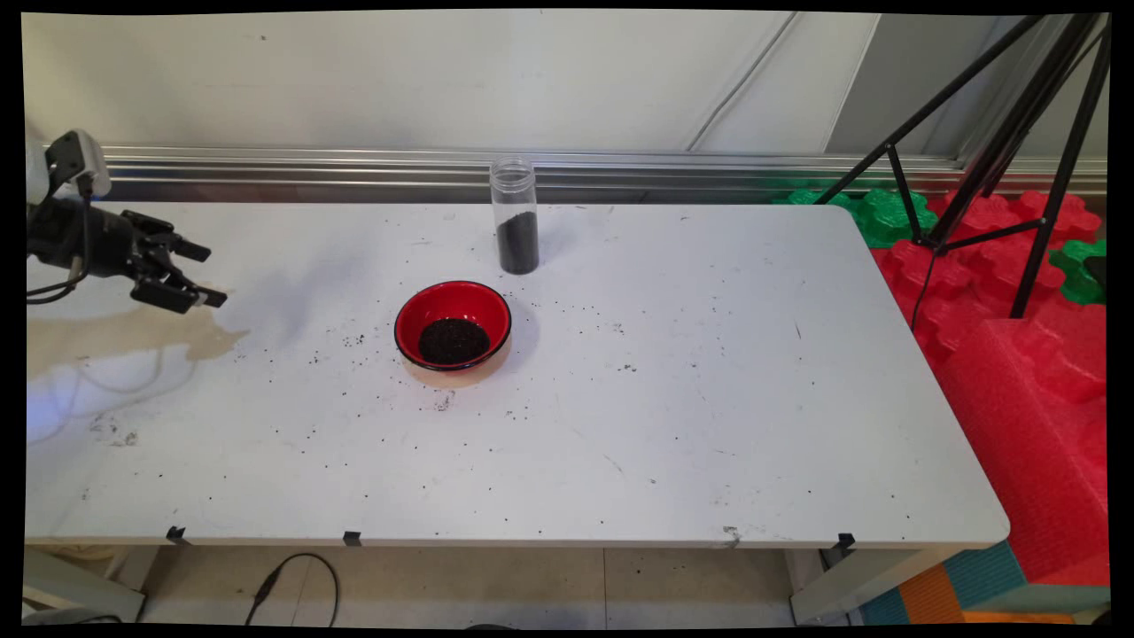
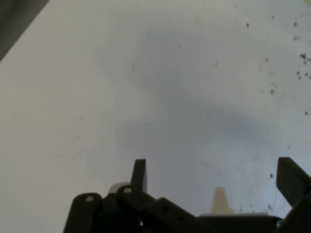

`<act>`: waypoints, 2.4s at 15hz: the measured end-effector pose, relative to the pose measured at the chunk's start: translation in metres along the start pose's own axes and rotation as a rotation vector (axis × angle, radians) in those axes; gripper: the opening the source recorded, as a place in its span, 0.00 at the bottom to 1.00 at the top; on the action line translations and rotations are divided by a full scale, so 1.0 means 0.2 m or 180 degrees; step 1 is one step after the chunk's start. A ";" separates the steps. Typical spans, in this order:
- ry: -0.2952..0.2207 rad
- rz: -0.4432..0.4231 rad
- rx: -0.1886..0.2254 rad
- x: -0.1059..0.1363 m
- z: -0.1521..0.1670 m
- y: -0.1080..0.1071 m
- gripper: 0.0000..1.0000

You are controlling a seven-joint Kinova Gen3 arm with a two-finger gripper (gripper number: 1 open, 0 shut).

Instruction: Pick up the black seasoning powder from the table

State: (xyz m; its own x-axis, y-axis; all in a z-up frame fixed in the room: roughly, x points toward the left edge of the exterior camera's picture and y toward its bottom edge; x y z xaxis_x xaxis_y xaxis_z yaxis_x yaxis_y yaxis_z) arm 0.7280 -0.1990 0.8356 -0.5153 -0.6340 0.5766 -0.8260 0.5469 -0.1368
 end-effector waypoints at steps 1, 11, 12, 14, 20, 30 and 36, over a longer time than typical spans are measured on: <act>0.0010 -0.0002 0.0001 0.02 0.01 0.00 1.00; 0.0193 0.0155 -0.0049 0.28 0.10 -0.03 1.00; 0.0213 0.0179 -0.0053 0.31 0.11 -0.04 1.00; 0.0252 0.0219 -0.0060 0.37 0.14 -0.05 1.00; 0.0359 0.0322 -0.0126 0.55 0.26 -0.09 1.00; 0.0546 0.0553 -0.0332 0.74 0.47 -0.18 1.00; 0.0746 0.0717 -0.0551 0.83 0.64 -0.24 1.00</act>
State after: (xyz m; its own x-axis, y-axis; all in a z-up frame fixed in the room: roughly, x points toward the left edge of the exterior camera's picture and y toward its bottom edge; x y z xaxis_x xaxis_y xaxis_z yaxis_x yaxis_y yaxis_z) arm 0.6529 -0.4003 0.8335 -0.5969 -0.3555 0.7193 -0.6365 0.7556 -0.1547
